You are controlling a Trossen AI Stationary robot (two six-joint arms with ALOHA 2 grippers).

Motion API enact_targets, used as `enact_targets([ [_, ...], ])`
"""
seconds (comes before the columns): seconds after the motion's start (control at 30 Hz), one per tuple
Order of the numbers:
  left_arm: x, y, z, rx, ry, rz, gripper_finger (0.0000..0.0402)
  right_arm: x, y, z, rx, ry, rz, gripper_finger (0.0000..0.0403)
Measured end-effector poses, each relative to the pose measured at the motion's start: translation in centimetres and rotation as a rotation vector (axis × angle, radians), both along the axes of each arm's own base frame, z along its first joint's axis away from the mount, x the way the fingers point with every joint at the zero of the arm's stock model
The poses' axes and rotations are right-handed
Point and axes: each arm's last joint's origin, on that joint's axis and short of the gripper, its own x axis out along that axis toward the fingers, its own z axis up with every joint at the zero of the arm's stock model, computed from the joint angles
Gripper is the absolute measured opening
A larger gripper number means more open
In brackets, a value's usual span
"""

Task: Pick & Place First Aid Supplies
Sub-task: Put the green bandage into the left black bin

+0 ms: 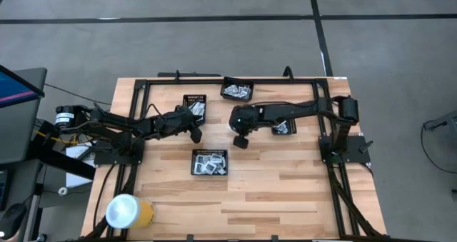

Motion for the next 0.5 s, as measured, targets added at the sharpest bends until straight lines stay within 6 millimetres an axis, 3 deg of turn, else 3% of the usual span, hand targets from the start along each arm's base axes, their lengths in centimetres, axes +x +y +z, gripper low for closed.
enact_targets([
  [0.17, 0.3, -0.4, 0.4, -0.017, -0.044, -0.131, 0.0095, -0.2, -0.8, 3.6, 0.058, -0.192, -0.011, 0.0001],
  [0.3, 0.6, -1.0, 1.2, 0.072, -0.094, -0.372, 0.0095, -0.2, -1.3, 6.9, 0.169, -0.408, 0.063, 0.0001],
  [0.5, 0.7, -1.2, 2.5, 0.227, -0.193, -0.464, 0.0095, -0.7, -2.1, 9.1, 0.388, -0.555, 0.254, 0.0001],
])
